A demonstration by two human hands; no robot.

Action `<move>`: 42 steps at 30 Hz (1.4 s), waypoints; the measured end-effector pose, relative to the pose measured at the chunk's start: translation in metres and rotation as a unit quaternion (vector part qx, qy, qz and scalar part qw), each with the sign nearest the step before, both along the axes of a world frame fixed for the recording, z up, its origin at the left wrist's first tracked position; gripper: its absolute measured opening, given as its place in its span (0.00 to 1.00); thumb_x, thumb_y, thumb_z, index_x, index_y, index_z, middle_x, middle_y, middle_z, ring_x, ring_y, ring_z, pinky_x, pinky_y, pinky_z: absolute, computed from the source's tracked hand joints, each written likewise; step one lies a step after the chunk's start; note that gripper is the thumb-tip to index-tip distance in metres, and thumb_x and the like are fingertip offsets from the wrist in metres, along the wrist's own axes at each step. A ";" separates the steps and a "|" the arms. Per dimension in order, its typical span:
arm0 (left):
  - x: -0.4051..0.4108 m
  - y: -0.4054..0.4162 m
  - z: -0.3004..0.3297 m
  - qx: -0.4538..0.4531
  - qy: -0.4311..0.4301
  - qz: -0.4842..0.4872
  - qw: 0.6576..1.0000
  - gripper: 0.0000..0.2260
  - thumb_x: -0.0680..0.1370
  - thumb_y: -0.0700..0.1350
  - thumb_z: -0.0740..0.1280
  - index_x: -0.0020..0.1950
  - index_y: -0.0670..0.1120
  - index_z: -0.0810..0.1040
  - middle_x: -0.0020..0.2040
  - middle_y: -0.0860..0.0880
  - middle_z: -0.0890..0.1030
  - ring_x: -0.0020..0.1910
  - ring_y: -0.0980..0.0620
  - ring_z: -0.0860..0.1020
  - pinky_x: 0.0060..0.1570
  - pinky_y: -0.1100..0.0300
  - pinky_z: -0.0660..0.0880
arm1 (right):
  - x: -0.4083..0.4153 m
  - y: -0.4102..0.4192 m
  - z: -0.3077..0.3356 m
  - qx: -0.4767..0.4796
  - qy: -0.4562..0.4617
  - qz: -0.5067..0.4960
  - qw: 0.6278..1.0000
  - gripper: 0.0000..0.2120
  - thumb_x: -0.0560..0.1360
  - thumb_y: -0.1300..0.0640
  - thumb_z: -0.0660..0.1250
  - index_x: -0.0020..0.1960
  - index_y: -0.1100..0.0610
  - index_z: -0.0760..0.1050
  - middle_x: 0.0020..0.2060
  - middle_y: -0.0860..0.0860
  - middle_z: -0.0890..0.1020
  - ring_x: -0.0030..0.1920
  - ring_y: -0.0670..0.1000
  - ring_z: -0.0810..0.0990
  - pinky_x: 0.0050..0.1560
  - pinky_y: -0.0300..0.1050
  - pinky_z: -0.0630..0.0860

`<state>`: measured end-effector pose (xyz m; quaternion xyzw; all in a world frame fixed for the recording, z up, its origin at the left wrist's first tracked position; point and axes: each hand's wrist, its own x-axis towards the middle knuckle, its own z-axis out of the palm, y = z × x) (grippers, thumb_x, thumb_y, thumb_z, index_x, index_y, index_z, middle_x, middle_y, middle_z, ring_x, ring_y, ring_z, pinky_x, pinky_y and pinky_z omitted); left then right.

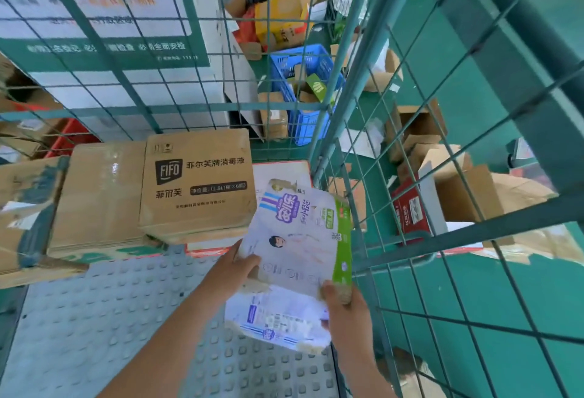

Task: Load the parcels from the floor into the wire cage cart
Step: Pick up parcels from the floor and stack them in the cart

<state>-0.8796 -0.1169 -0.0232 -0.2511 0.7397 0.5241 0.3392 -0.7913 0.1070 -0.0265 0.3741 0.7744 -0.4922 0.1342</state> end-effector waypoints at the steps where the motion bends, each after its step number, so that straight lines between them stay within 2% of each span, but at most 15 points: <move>1: -0.003 -0.002 0.000 -0.001 -0.002 -0.001 1.000 0.11 0.82 0.48 0.65 0.56 0.66 0.74 0.46 0.58 0.85 0.45 0.51 0.83 0.47 0.53 0.79 | 0.000 -0.003 -0.004 0.014 -0.008 0.021 1.000 0.09 0.77 0.40 0.69 0.53 0.44 0.79 0.38 0.43 0.85 0.36 0.46 0.85 0.37 0.53 0.85; 4: -0.004 -0.008 -0.011 0.003 -0.032 0.022 0.999 0.12 0.82 0.48 0.65 0.59 0.66 0.72 0.51 0.52 0.81 0.48 0.49 0.79 0.48 0.54 0.77 | 0.002 -0.009 -0.015 0.042 -0.022 0.057 0.997 0.04 0.80 0.44 0.65 0.52 0.39 0.78 0.39 0.40 0.85 0.36 0.43 0.85 0.37 0.50 0.84; 8: 0.003 -0.016 -0.039 -0.003 -0.058 0.054 0.997 0.13 0.81 0.51 0.67 0.64 0.63 0.73 0.55 0.48 0.82 0.54 0.45 0.81 0.55 0.47 0.81 | 0.002 -0.006 -0.034 0.090 -0.015 0.108 0.990 0.08 0.82 0.42 0.59 0.56 0.40 0.76 0.48 0.42 0.81 0.40 0.44 0.84 0.41 0.50 0.84; 11: 0.010 -0.019 -0.047 0.006 -0.078 0.087 0.993 0.13 0.82 0.51 0.67 0.66 0.61 0.74 0.56 0.46 0.82 0.54 0.44 0.81 0.52 0.49 0.81 | -0.002 -0.006 -0.037 0.115 -0.007 0.146 0.983 0.10 0.83 0.44 0.58 0.56 0.43 0.76 0.51 0.45 0.79 0.42 0.44 0.82 0.42 0.48 0.82; 14: 0.016 -0.020 -0.056 0.032 -0.091 0.135 0.986 0.13 0.82 0.52 0.68 0.66 0.59 0.75 0.58 0.47 0.81 0.55 0.46 0.81 0.53 0.48 0.81 | -0.017 -0.008 -0.035 0.129 0.016 0.164 0.978 0.14 0.85 0.48 0.57 0.65 0.51 0.75 0.58 0.48 0.78 0.46 0.45 0.80 0.41 0.41 0.77; 17: 0.013 -0.005 -0.055 0.064 -0.078 0.155 0.983 0.12 0.83 0.53 0.67 0.66 0.62 0.74 0.59 0.50 0.82 0.58 0.48 0.80 0.53 0.49 0.80 | -0.046 0.002 -0.038 0.140 0.028 0.144 0.979 0.19 0.85 0.51 0.55 0.74 0.53 0.68 0.60 0.52 0.78 0.45 0.49 0.82 0.39 0.46 0.79; 19: 0.007 0.008 -0.054 0.070 -0.058 0.157 0.983 0.11 0.84 0.52 0.66 0.64 0.64 0.73 0.61 0.51 0.81 0.58 0.47 0.80 0.51 0.50 0.80 | -0.068 0.011 -0.040 0.134 0.004 0.147 0.980 0.21 0.85 0.54 0.54 0.78 0.54 0.63 0.59 0.55 0.79 0.46 0.53 0.81 0.37 0.46 0.75; 20: 0.004 0.014 -0.055 0.073 -0.048 0.157 0.984 0.12 0.84 0.51 0.66 0.65 0.65 0.73 0.62 0.51 0.80 0.59 0.48 0.79 0.50 0.51 0.81 | -0.079 0.015 -0.041 0.132 -0.010 0.150 0.980 0.24 0.85 0.56 0.54 0.80 0.55 0.59 0.62 0.56 0.78 0.49 0.55 0.81 0.40 0.47 0.75; 22: 0.000 0.023 -0.058 0.076 -0.029 0.156 0.984 0.16 0.84 0.51 0.64 0.69 0.66 0.70 0.64 0.53 0.78 0.60 0.50 0.78 0.51 0.53 0.81 | -0.099 0.017 -0.041 0.134 -0.021 0.162 0.977 0.29 0.83 0.60 0.55 0.82 0.57 0.52 0.69 0.59 0.72 0.60 0.59 0.77 0.53 0.53 0.77; 25: -0.011 0.036 -0.062 0.090 -0.003 0.174 0.981 0.19 0.84 0.48 0.63 0.71 0.68 0.68 0.65 0.55 0.77 0.61 0.52 0.78 0.55 0.51 0.81 | -0.127 0.014 -0.044 0.143 -0.037 0.188 0.971 0.34 0.80 0.63 0.57 0.83 0.60 0.47 0.76 0.60 0.62 0.69 0.62 0.70 0.68 0.59 0.71; 30: -0.050 0.043 -0.073 0.103 0.045 0.218 0.970 0.17 0.85 0.42 0.61 0.68 0.63 0.69 0.62 0.53 0.77 0.58 0.52 0.78 0.54 0.52 0.79 | -0.169 0.007 -0.051 0.151 -0.040 0.209 0.965 0.34 0.81 0.62 0.58 0.82 0.63 0.45 0.79 0.60 0.55 0.75 0.64 0.62 0.74 0.58 0.64; 35: -0.084 0.039 -0.094 0.115 0.090 0.236 0.961 0.19 0.86 0.42 0.61 0.72 0.62 0.70 0.63 0.56 0.77 0.56 0.56 0.77 0.63 0.48 0.76 | -0.203 0.009 -0.077 0.147 0.015 0.212 0.966 0.34 0.80 0.66 0.55 0.82 0.63 0.43 0.80 0.60 0.53 0.79 0.63 0.56 0.78 0.60 0.58; 38: -0.104 0.038 -0.112 0.077 0.161 0.178 0.968 0.23 0.85 0.39 0.61 0.72 0.64 0.70 0.72 0.57 0.71 0.66 0.54 0.75 0.68 0.51 0.73 | -0.223 0.009 -0.101 0.158 0.054 0.265 0.950 0.37 0.79 0.69 0.56 0.84 0.54 0.45 0.82 0.54 0.46 0.81 0.60 0.49 0.79 0.54 0.55; 41: -0.113 0.043 -0.135 -0.032 0.245 0.003 0.969 0.28 0.83 0.43 0.64 0.80 0.60 0.62 0.79 0.55 0.61 0.76 0.51 0.66 0.72 0.50 0.70 | -0.230 -0.005 -0.132 0.194 0.028 0.371 0.908 0.40 0.79 0.66 0.59 0.84 0.49 0.42 0.81 0.50 0.36 0.82 0.58 0.36 0.75 0.40 0.43; 42: -0.113 0.043 -0.146 -0.097 0.249 -0.077 0.961 0.30 0.82 0.47 0.65 0.82 0.58 0.58 0.82 0.53 0.56 0.80 0.50 0.60 0.75 0.48 0.65 | -0.228 -0.012 -0.143 0.211 0.009 0.415 0.885 0.40 0.80 0.63 0.60 0.84 0.49 0.39 0.81 0.51 0.34 0.81 0.59 0.33 0.75 0.41 0.40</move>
